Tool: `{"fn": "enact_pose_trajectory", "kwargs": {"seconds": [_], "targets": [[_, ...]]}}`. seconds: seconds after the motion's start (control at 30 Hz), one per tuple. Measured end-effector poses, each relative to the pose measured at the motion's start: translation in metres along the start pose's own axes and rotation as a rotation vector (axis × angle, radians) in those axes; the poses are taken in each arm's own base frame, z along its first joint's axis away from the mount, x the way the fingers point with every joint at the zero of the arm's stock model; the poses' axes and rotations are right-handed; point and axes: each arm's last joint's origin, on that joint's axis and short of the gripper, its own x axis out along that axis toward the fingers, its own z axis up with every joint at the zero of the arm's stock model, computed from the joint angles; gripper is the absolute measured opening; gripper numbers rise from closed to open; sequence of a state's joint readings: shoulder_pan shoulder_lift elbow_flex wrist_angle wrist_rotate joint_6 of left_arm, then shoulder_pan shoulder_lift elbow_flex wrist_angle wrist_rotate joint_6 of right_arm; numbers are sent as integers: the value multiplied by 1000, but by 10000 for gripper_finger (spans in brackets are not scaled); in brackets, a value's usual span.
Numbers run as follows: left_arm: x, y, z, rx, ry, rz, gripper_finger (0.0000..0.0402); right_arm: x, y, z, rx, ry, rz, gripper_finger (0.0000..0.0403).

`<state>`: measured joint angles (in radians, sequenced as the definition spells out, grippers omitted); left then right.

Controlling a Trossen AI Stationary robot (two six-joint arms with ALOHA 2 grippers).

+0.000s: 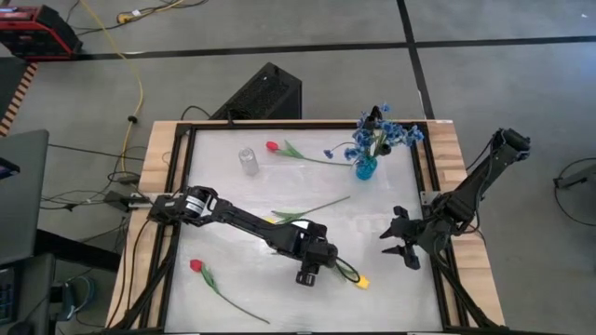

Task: Sort flowers into vase by color
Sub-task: Put the bottom yellow flower into the transparent vase

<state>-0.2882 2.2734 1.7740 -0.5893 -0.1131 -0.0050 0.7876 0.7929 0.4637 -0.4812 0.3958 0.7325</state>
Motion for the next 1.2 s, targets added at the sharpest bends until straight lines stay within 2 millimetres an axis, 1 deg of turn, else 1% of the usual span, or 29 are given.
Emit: {"fn": "enact_pose_trajectory", "kwargs": {"seconds": [0.13, 0.27, 0.4, 0.47, 0.53, 0.67, 0.7, 0.87, 0.93, 1.0, 1.13, 1.2], "targets": [[4, 4, -4, -11, 12, -2, 177, 0, 0, 0, 0, 0, 0, 239], [11, 8, -7, -26, -24, -73, 176, 0, 0, 0, 0, 0, 0, 239], [12, 9, -9, -17, -23, -91, 165, 0, 0, 0, 0, 0, 1, 239], [12, 9, -9, -2, -18, -74, 147, 0, 0, 0, 0, 0, 0, 239], [12, 8, -10, 15, -14, -70, 118, 0, 0, 0, -4, 0, 0, 239], [12, 7, -11, 15, 1, -80, 33, 0, 0, 0, -4, 0, 0, 239], [12, 7, -11, 4, 1, -79, 17, 0, 0, 0, -5, 0, 0, 239], [10, 9, -8, 2, -32, -68, 3, 0, 0, 0, -1, -4, 4, 239], [4, 10, -6, 16, -44, -60, 2, 0, 0, 0, 8, -4, 4, 239], [-6, 11, -1, 30, -73, -53, 1, 0, 0, 1, 16, -5, 5, 239], [-42, 17, 11, 59, -163, -8, 0, 0, 1, 0, 19, -4, 7, 239], [-59, 22, 14, 65, -222, 30, 0, 0, 1, 0, 19, -4, 7, 239]]}}
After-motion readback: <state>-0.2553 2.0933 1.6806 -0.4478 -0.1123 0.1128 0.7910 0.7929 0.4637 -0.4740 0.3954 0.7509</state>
